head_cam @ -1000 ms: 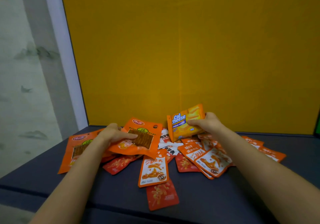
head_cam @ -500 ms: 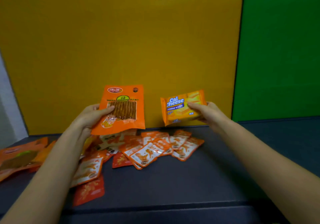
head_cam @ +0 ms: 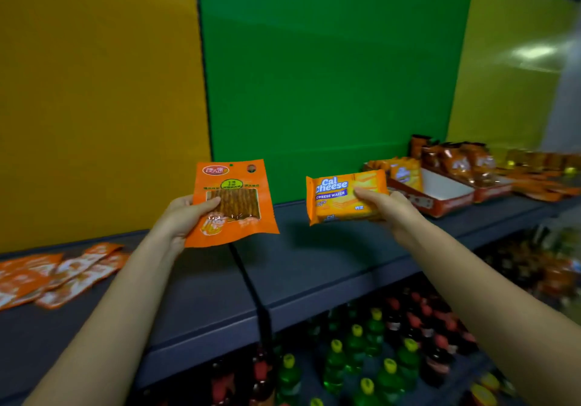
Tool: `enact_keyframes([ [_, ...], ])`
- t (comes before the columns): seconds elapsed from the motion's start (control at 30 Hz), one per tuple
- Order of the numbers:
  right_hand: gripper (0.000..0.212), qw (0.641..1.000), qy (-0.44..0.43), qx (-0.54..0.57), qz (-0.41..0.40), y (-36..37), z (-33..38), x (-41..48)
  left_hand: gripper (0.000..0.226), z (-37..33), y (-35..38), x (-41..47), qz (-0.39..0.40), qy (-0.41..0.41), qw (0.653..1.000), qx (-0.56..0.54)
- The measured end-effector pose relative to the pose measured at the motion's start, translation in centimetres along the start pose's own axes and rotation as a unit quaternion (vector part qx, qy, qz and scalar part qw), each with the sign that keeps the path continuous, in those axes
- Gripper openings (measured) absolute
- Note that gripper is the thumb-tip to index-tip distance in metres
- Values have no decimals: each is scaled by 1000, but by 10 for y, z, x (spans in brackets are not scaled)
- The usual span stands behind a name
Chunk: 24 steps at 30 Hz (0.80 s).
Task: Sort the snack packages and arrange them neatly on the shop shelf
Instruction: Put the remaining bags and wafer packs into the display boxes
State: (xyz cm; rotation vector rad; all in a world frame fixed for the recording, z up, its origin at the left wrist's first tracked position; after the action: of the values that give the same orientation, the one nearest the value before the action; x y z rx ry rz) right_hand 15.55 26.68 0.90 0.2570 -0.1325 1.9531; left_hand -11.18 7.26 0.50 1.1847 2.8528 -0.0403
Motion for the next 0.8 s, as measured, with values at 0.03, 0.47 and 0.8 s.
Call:
enact_keyframes([
  [0.03,11,1000,1,3,-14,-22,0,1,5,2,26,2,17,-4,1000,0],
  [0.47,41,992,-11,-8,-126,-239,-13,44,11,-11,284,39,133,4,991,5],
  [0.8,51,987,-45,-70,-141,-308,-18,164,16,-42,397,106,106,41,994,-4],
])
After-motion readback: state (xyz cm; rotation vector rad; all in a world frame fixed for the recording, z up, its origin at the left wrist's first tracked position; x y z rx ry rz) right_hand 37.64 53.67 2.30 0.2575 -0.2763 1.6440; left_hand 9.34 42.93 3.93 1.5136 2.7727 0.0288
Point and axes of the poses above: each hand's wrist, its own x-axis towards the middle knuckle, its own y-axis out of the palm, z = x × y, the point moved 5 cm from there along x, towards the middle knuckle, and after that the axes turned 7 degrees about -y, right-handed, at the moved point
